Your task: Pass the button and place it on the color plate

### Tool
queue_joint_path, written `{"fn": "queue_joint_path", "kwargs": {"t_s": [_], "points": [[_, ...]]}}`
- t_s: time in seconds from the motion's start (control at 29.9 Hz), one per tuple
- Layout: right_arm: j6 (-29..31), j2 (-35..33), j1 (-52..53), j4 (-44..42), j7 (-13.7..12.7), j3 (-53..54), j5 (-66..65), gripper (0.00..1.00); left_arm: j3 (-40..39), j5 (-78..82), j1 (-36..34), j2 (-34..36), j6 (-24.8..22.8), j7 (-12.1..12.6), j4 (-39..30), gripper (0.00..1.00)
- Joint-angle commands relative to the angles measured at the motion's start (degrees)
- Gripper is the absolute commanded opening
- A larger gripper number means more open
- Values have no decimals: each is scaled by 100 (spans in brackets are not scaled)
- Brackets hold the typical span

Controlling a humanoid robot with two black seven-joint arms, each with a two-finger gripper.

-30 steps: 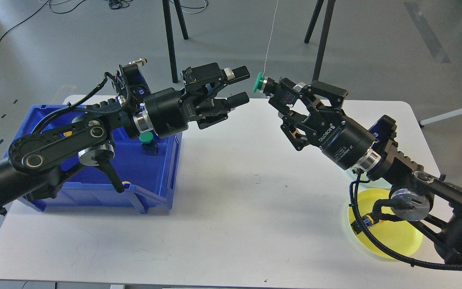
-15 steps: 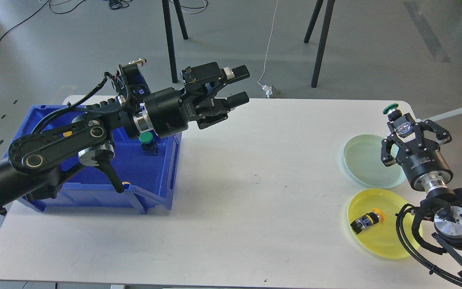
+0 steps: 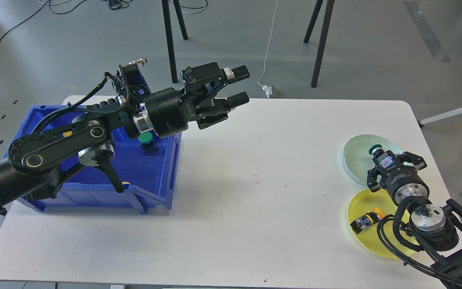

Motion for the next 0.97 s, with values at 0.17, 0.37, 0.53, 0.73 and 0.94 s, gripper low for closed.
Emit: {"fn": "queue_joint_path", "kwargs": {"t_s": [0.17,0.37,0.53,0.73,0.94], "points": [[83,-59,18,274,0,-6,-45,99,0,-157,4,0,61,0,26,74],[504,-726,246,1415,17,20,-939,99,0,-237,12,123,781,0,167,75],[1119,-1368,422,2453,35,20,-1539,99,-26,-622,196,614,773,0,325,75],[2849,-1729,431,2577,105,12,-1803,99,-667,-1844,706,1081,-93,0,491,76],[3595,-1799,606,2516,96,29,-1759,99,-1002,-1898,1137,1020,-93,0,685,79]]}}
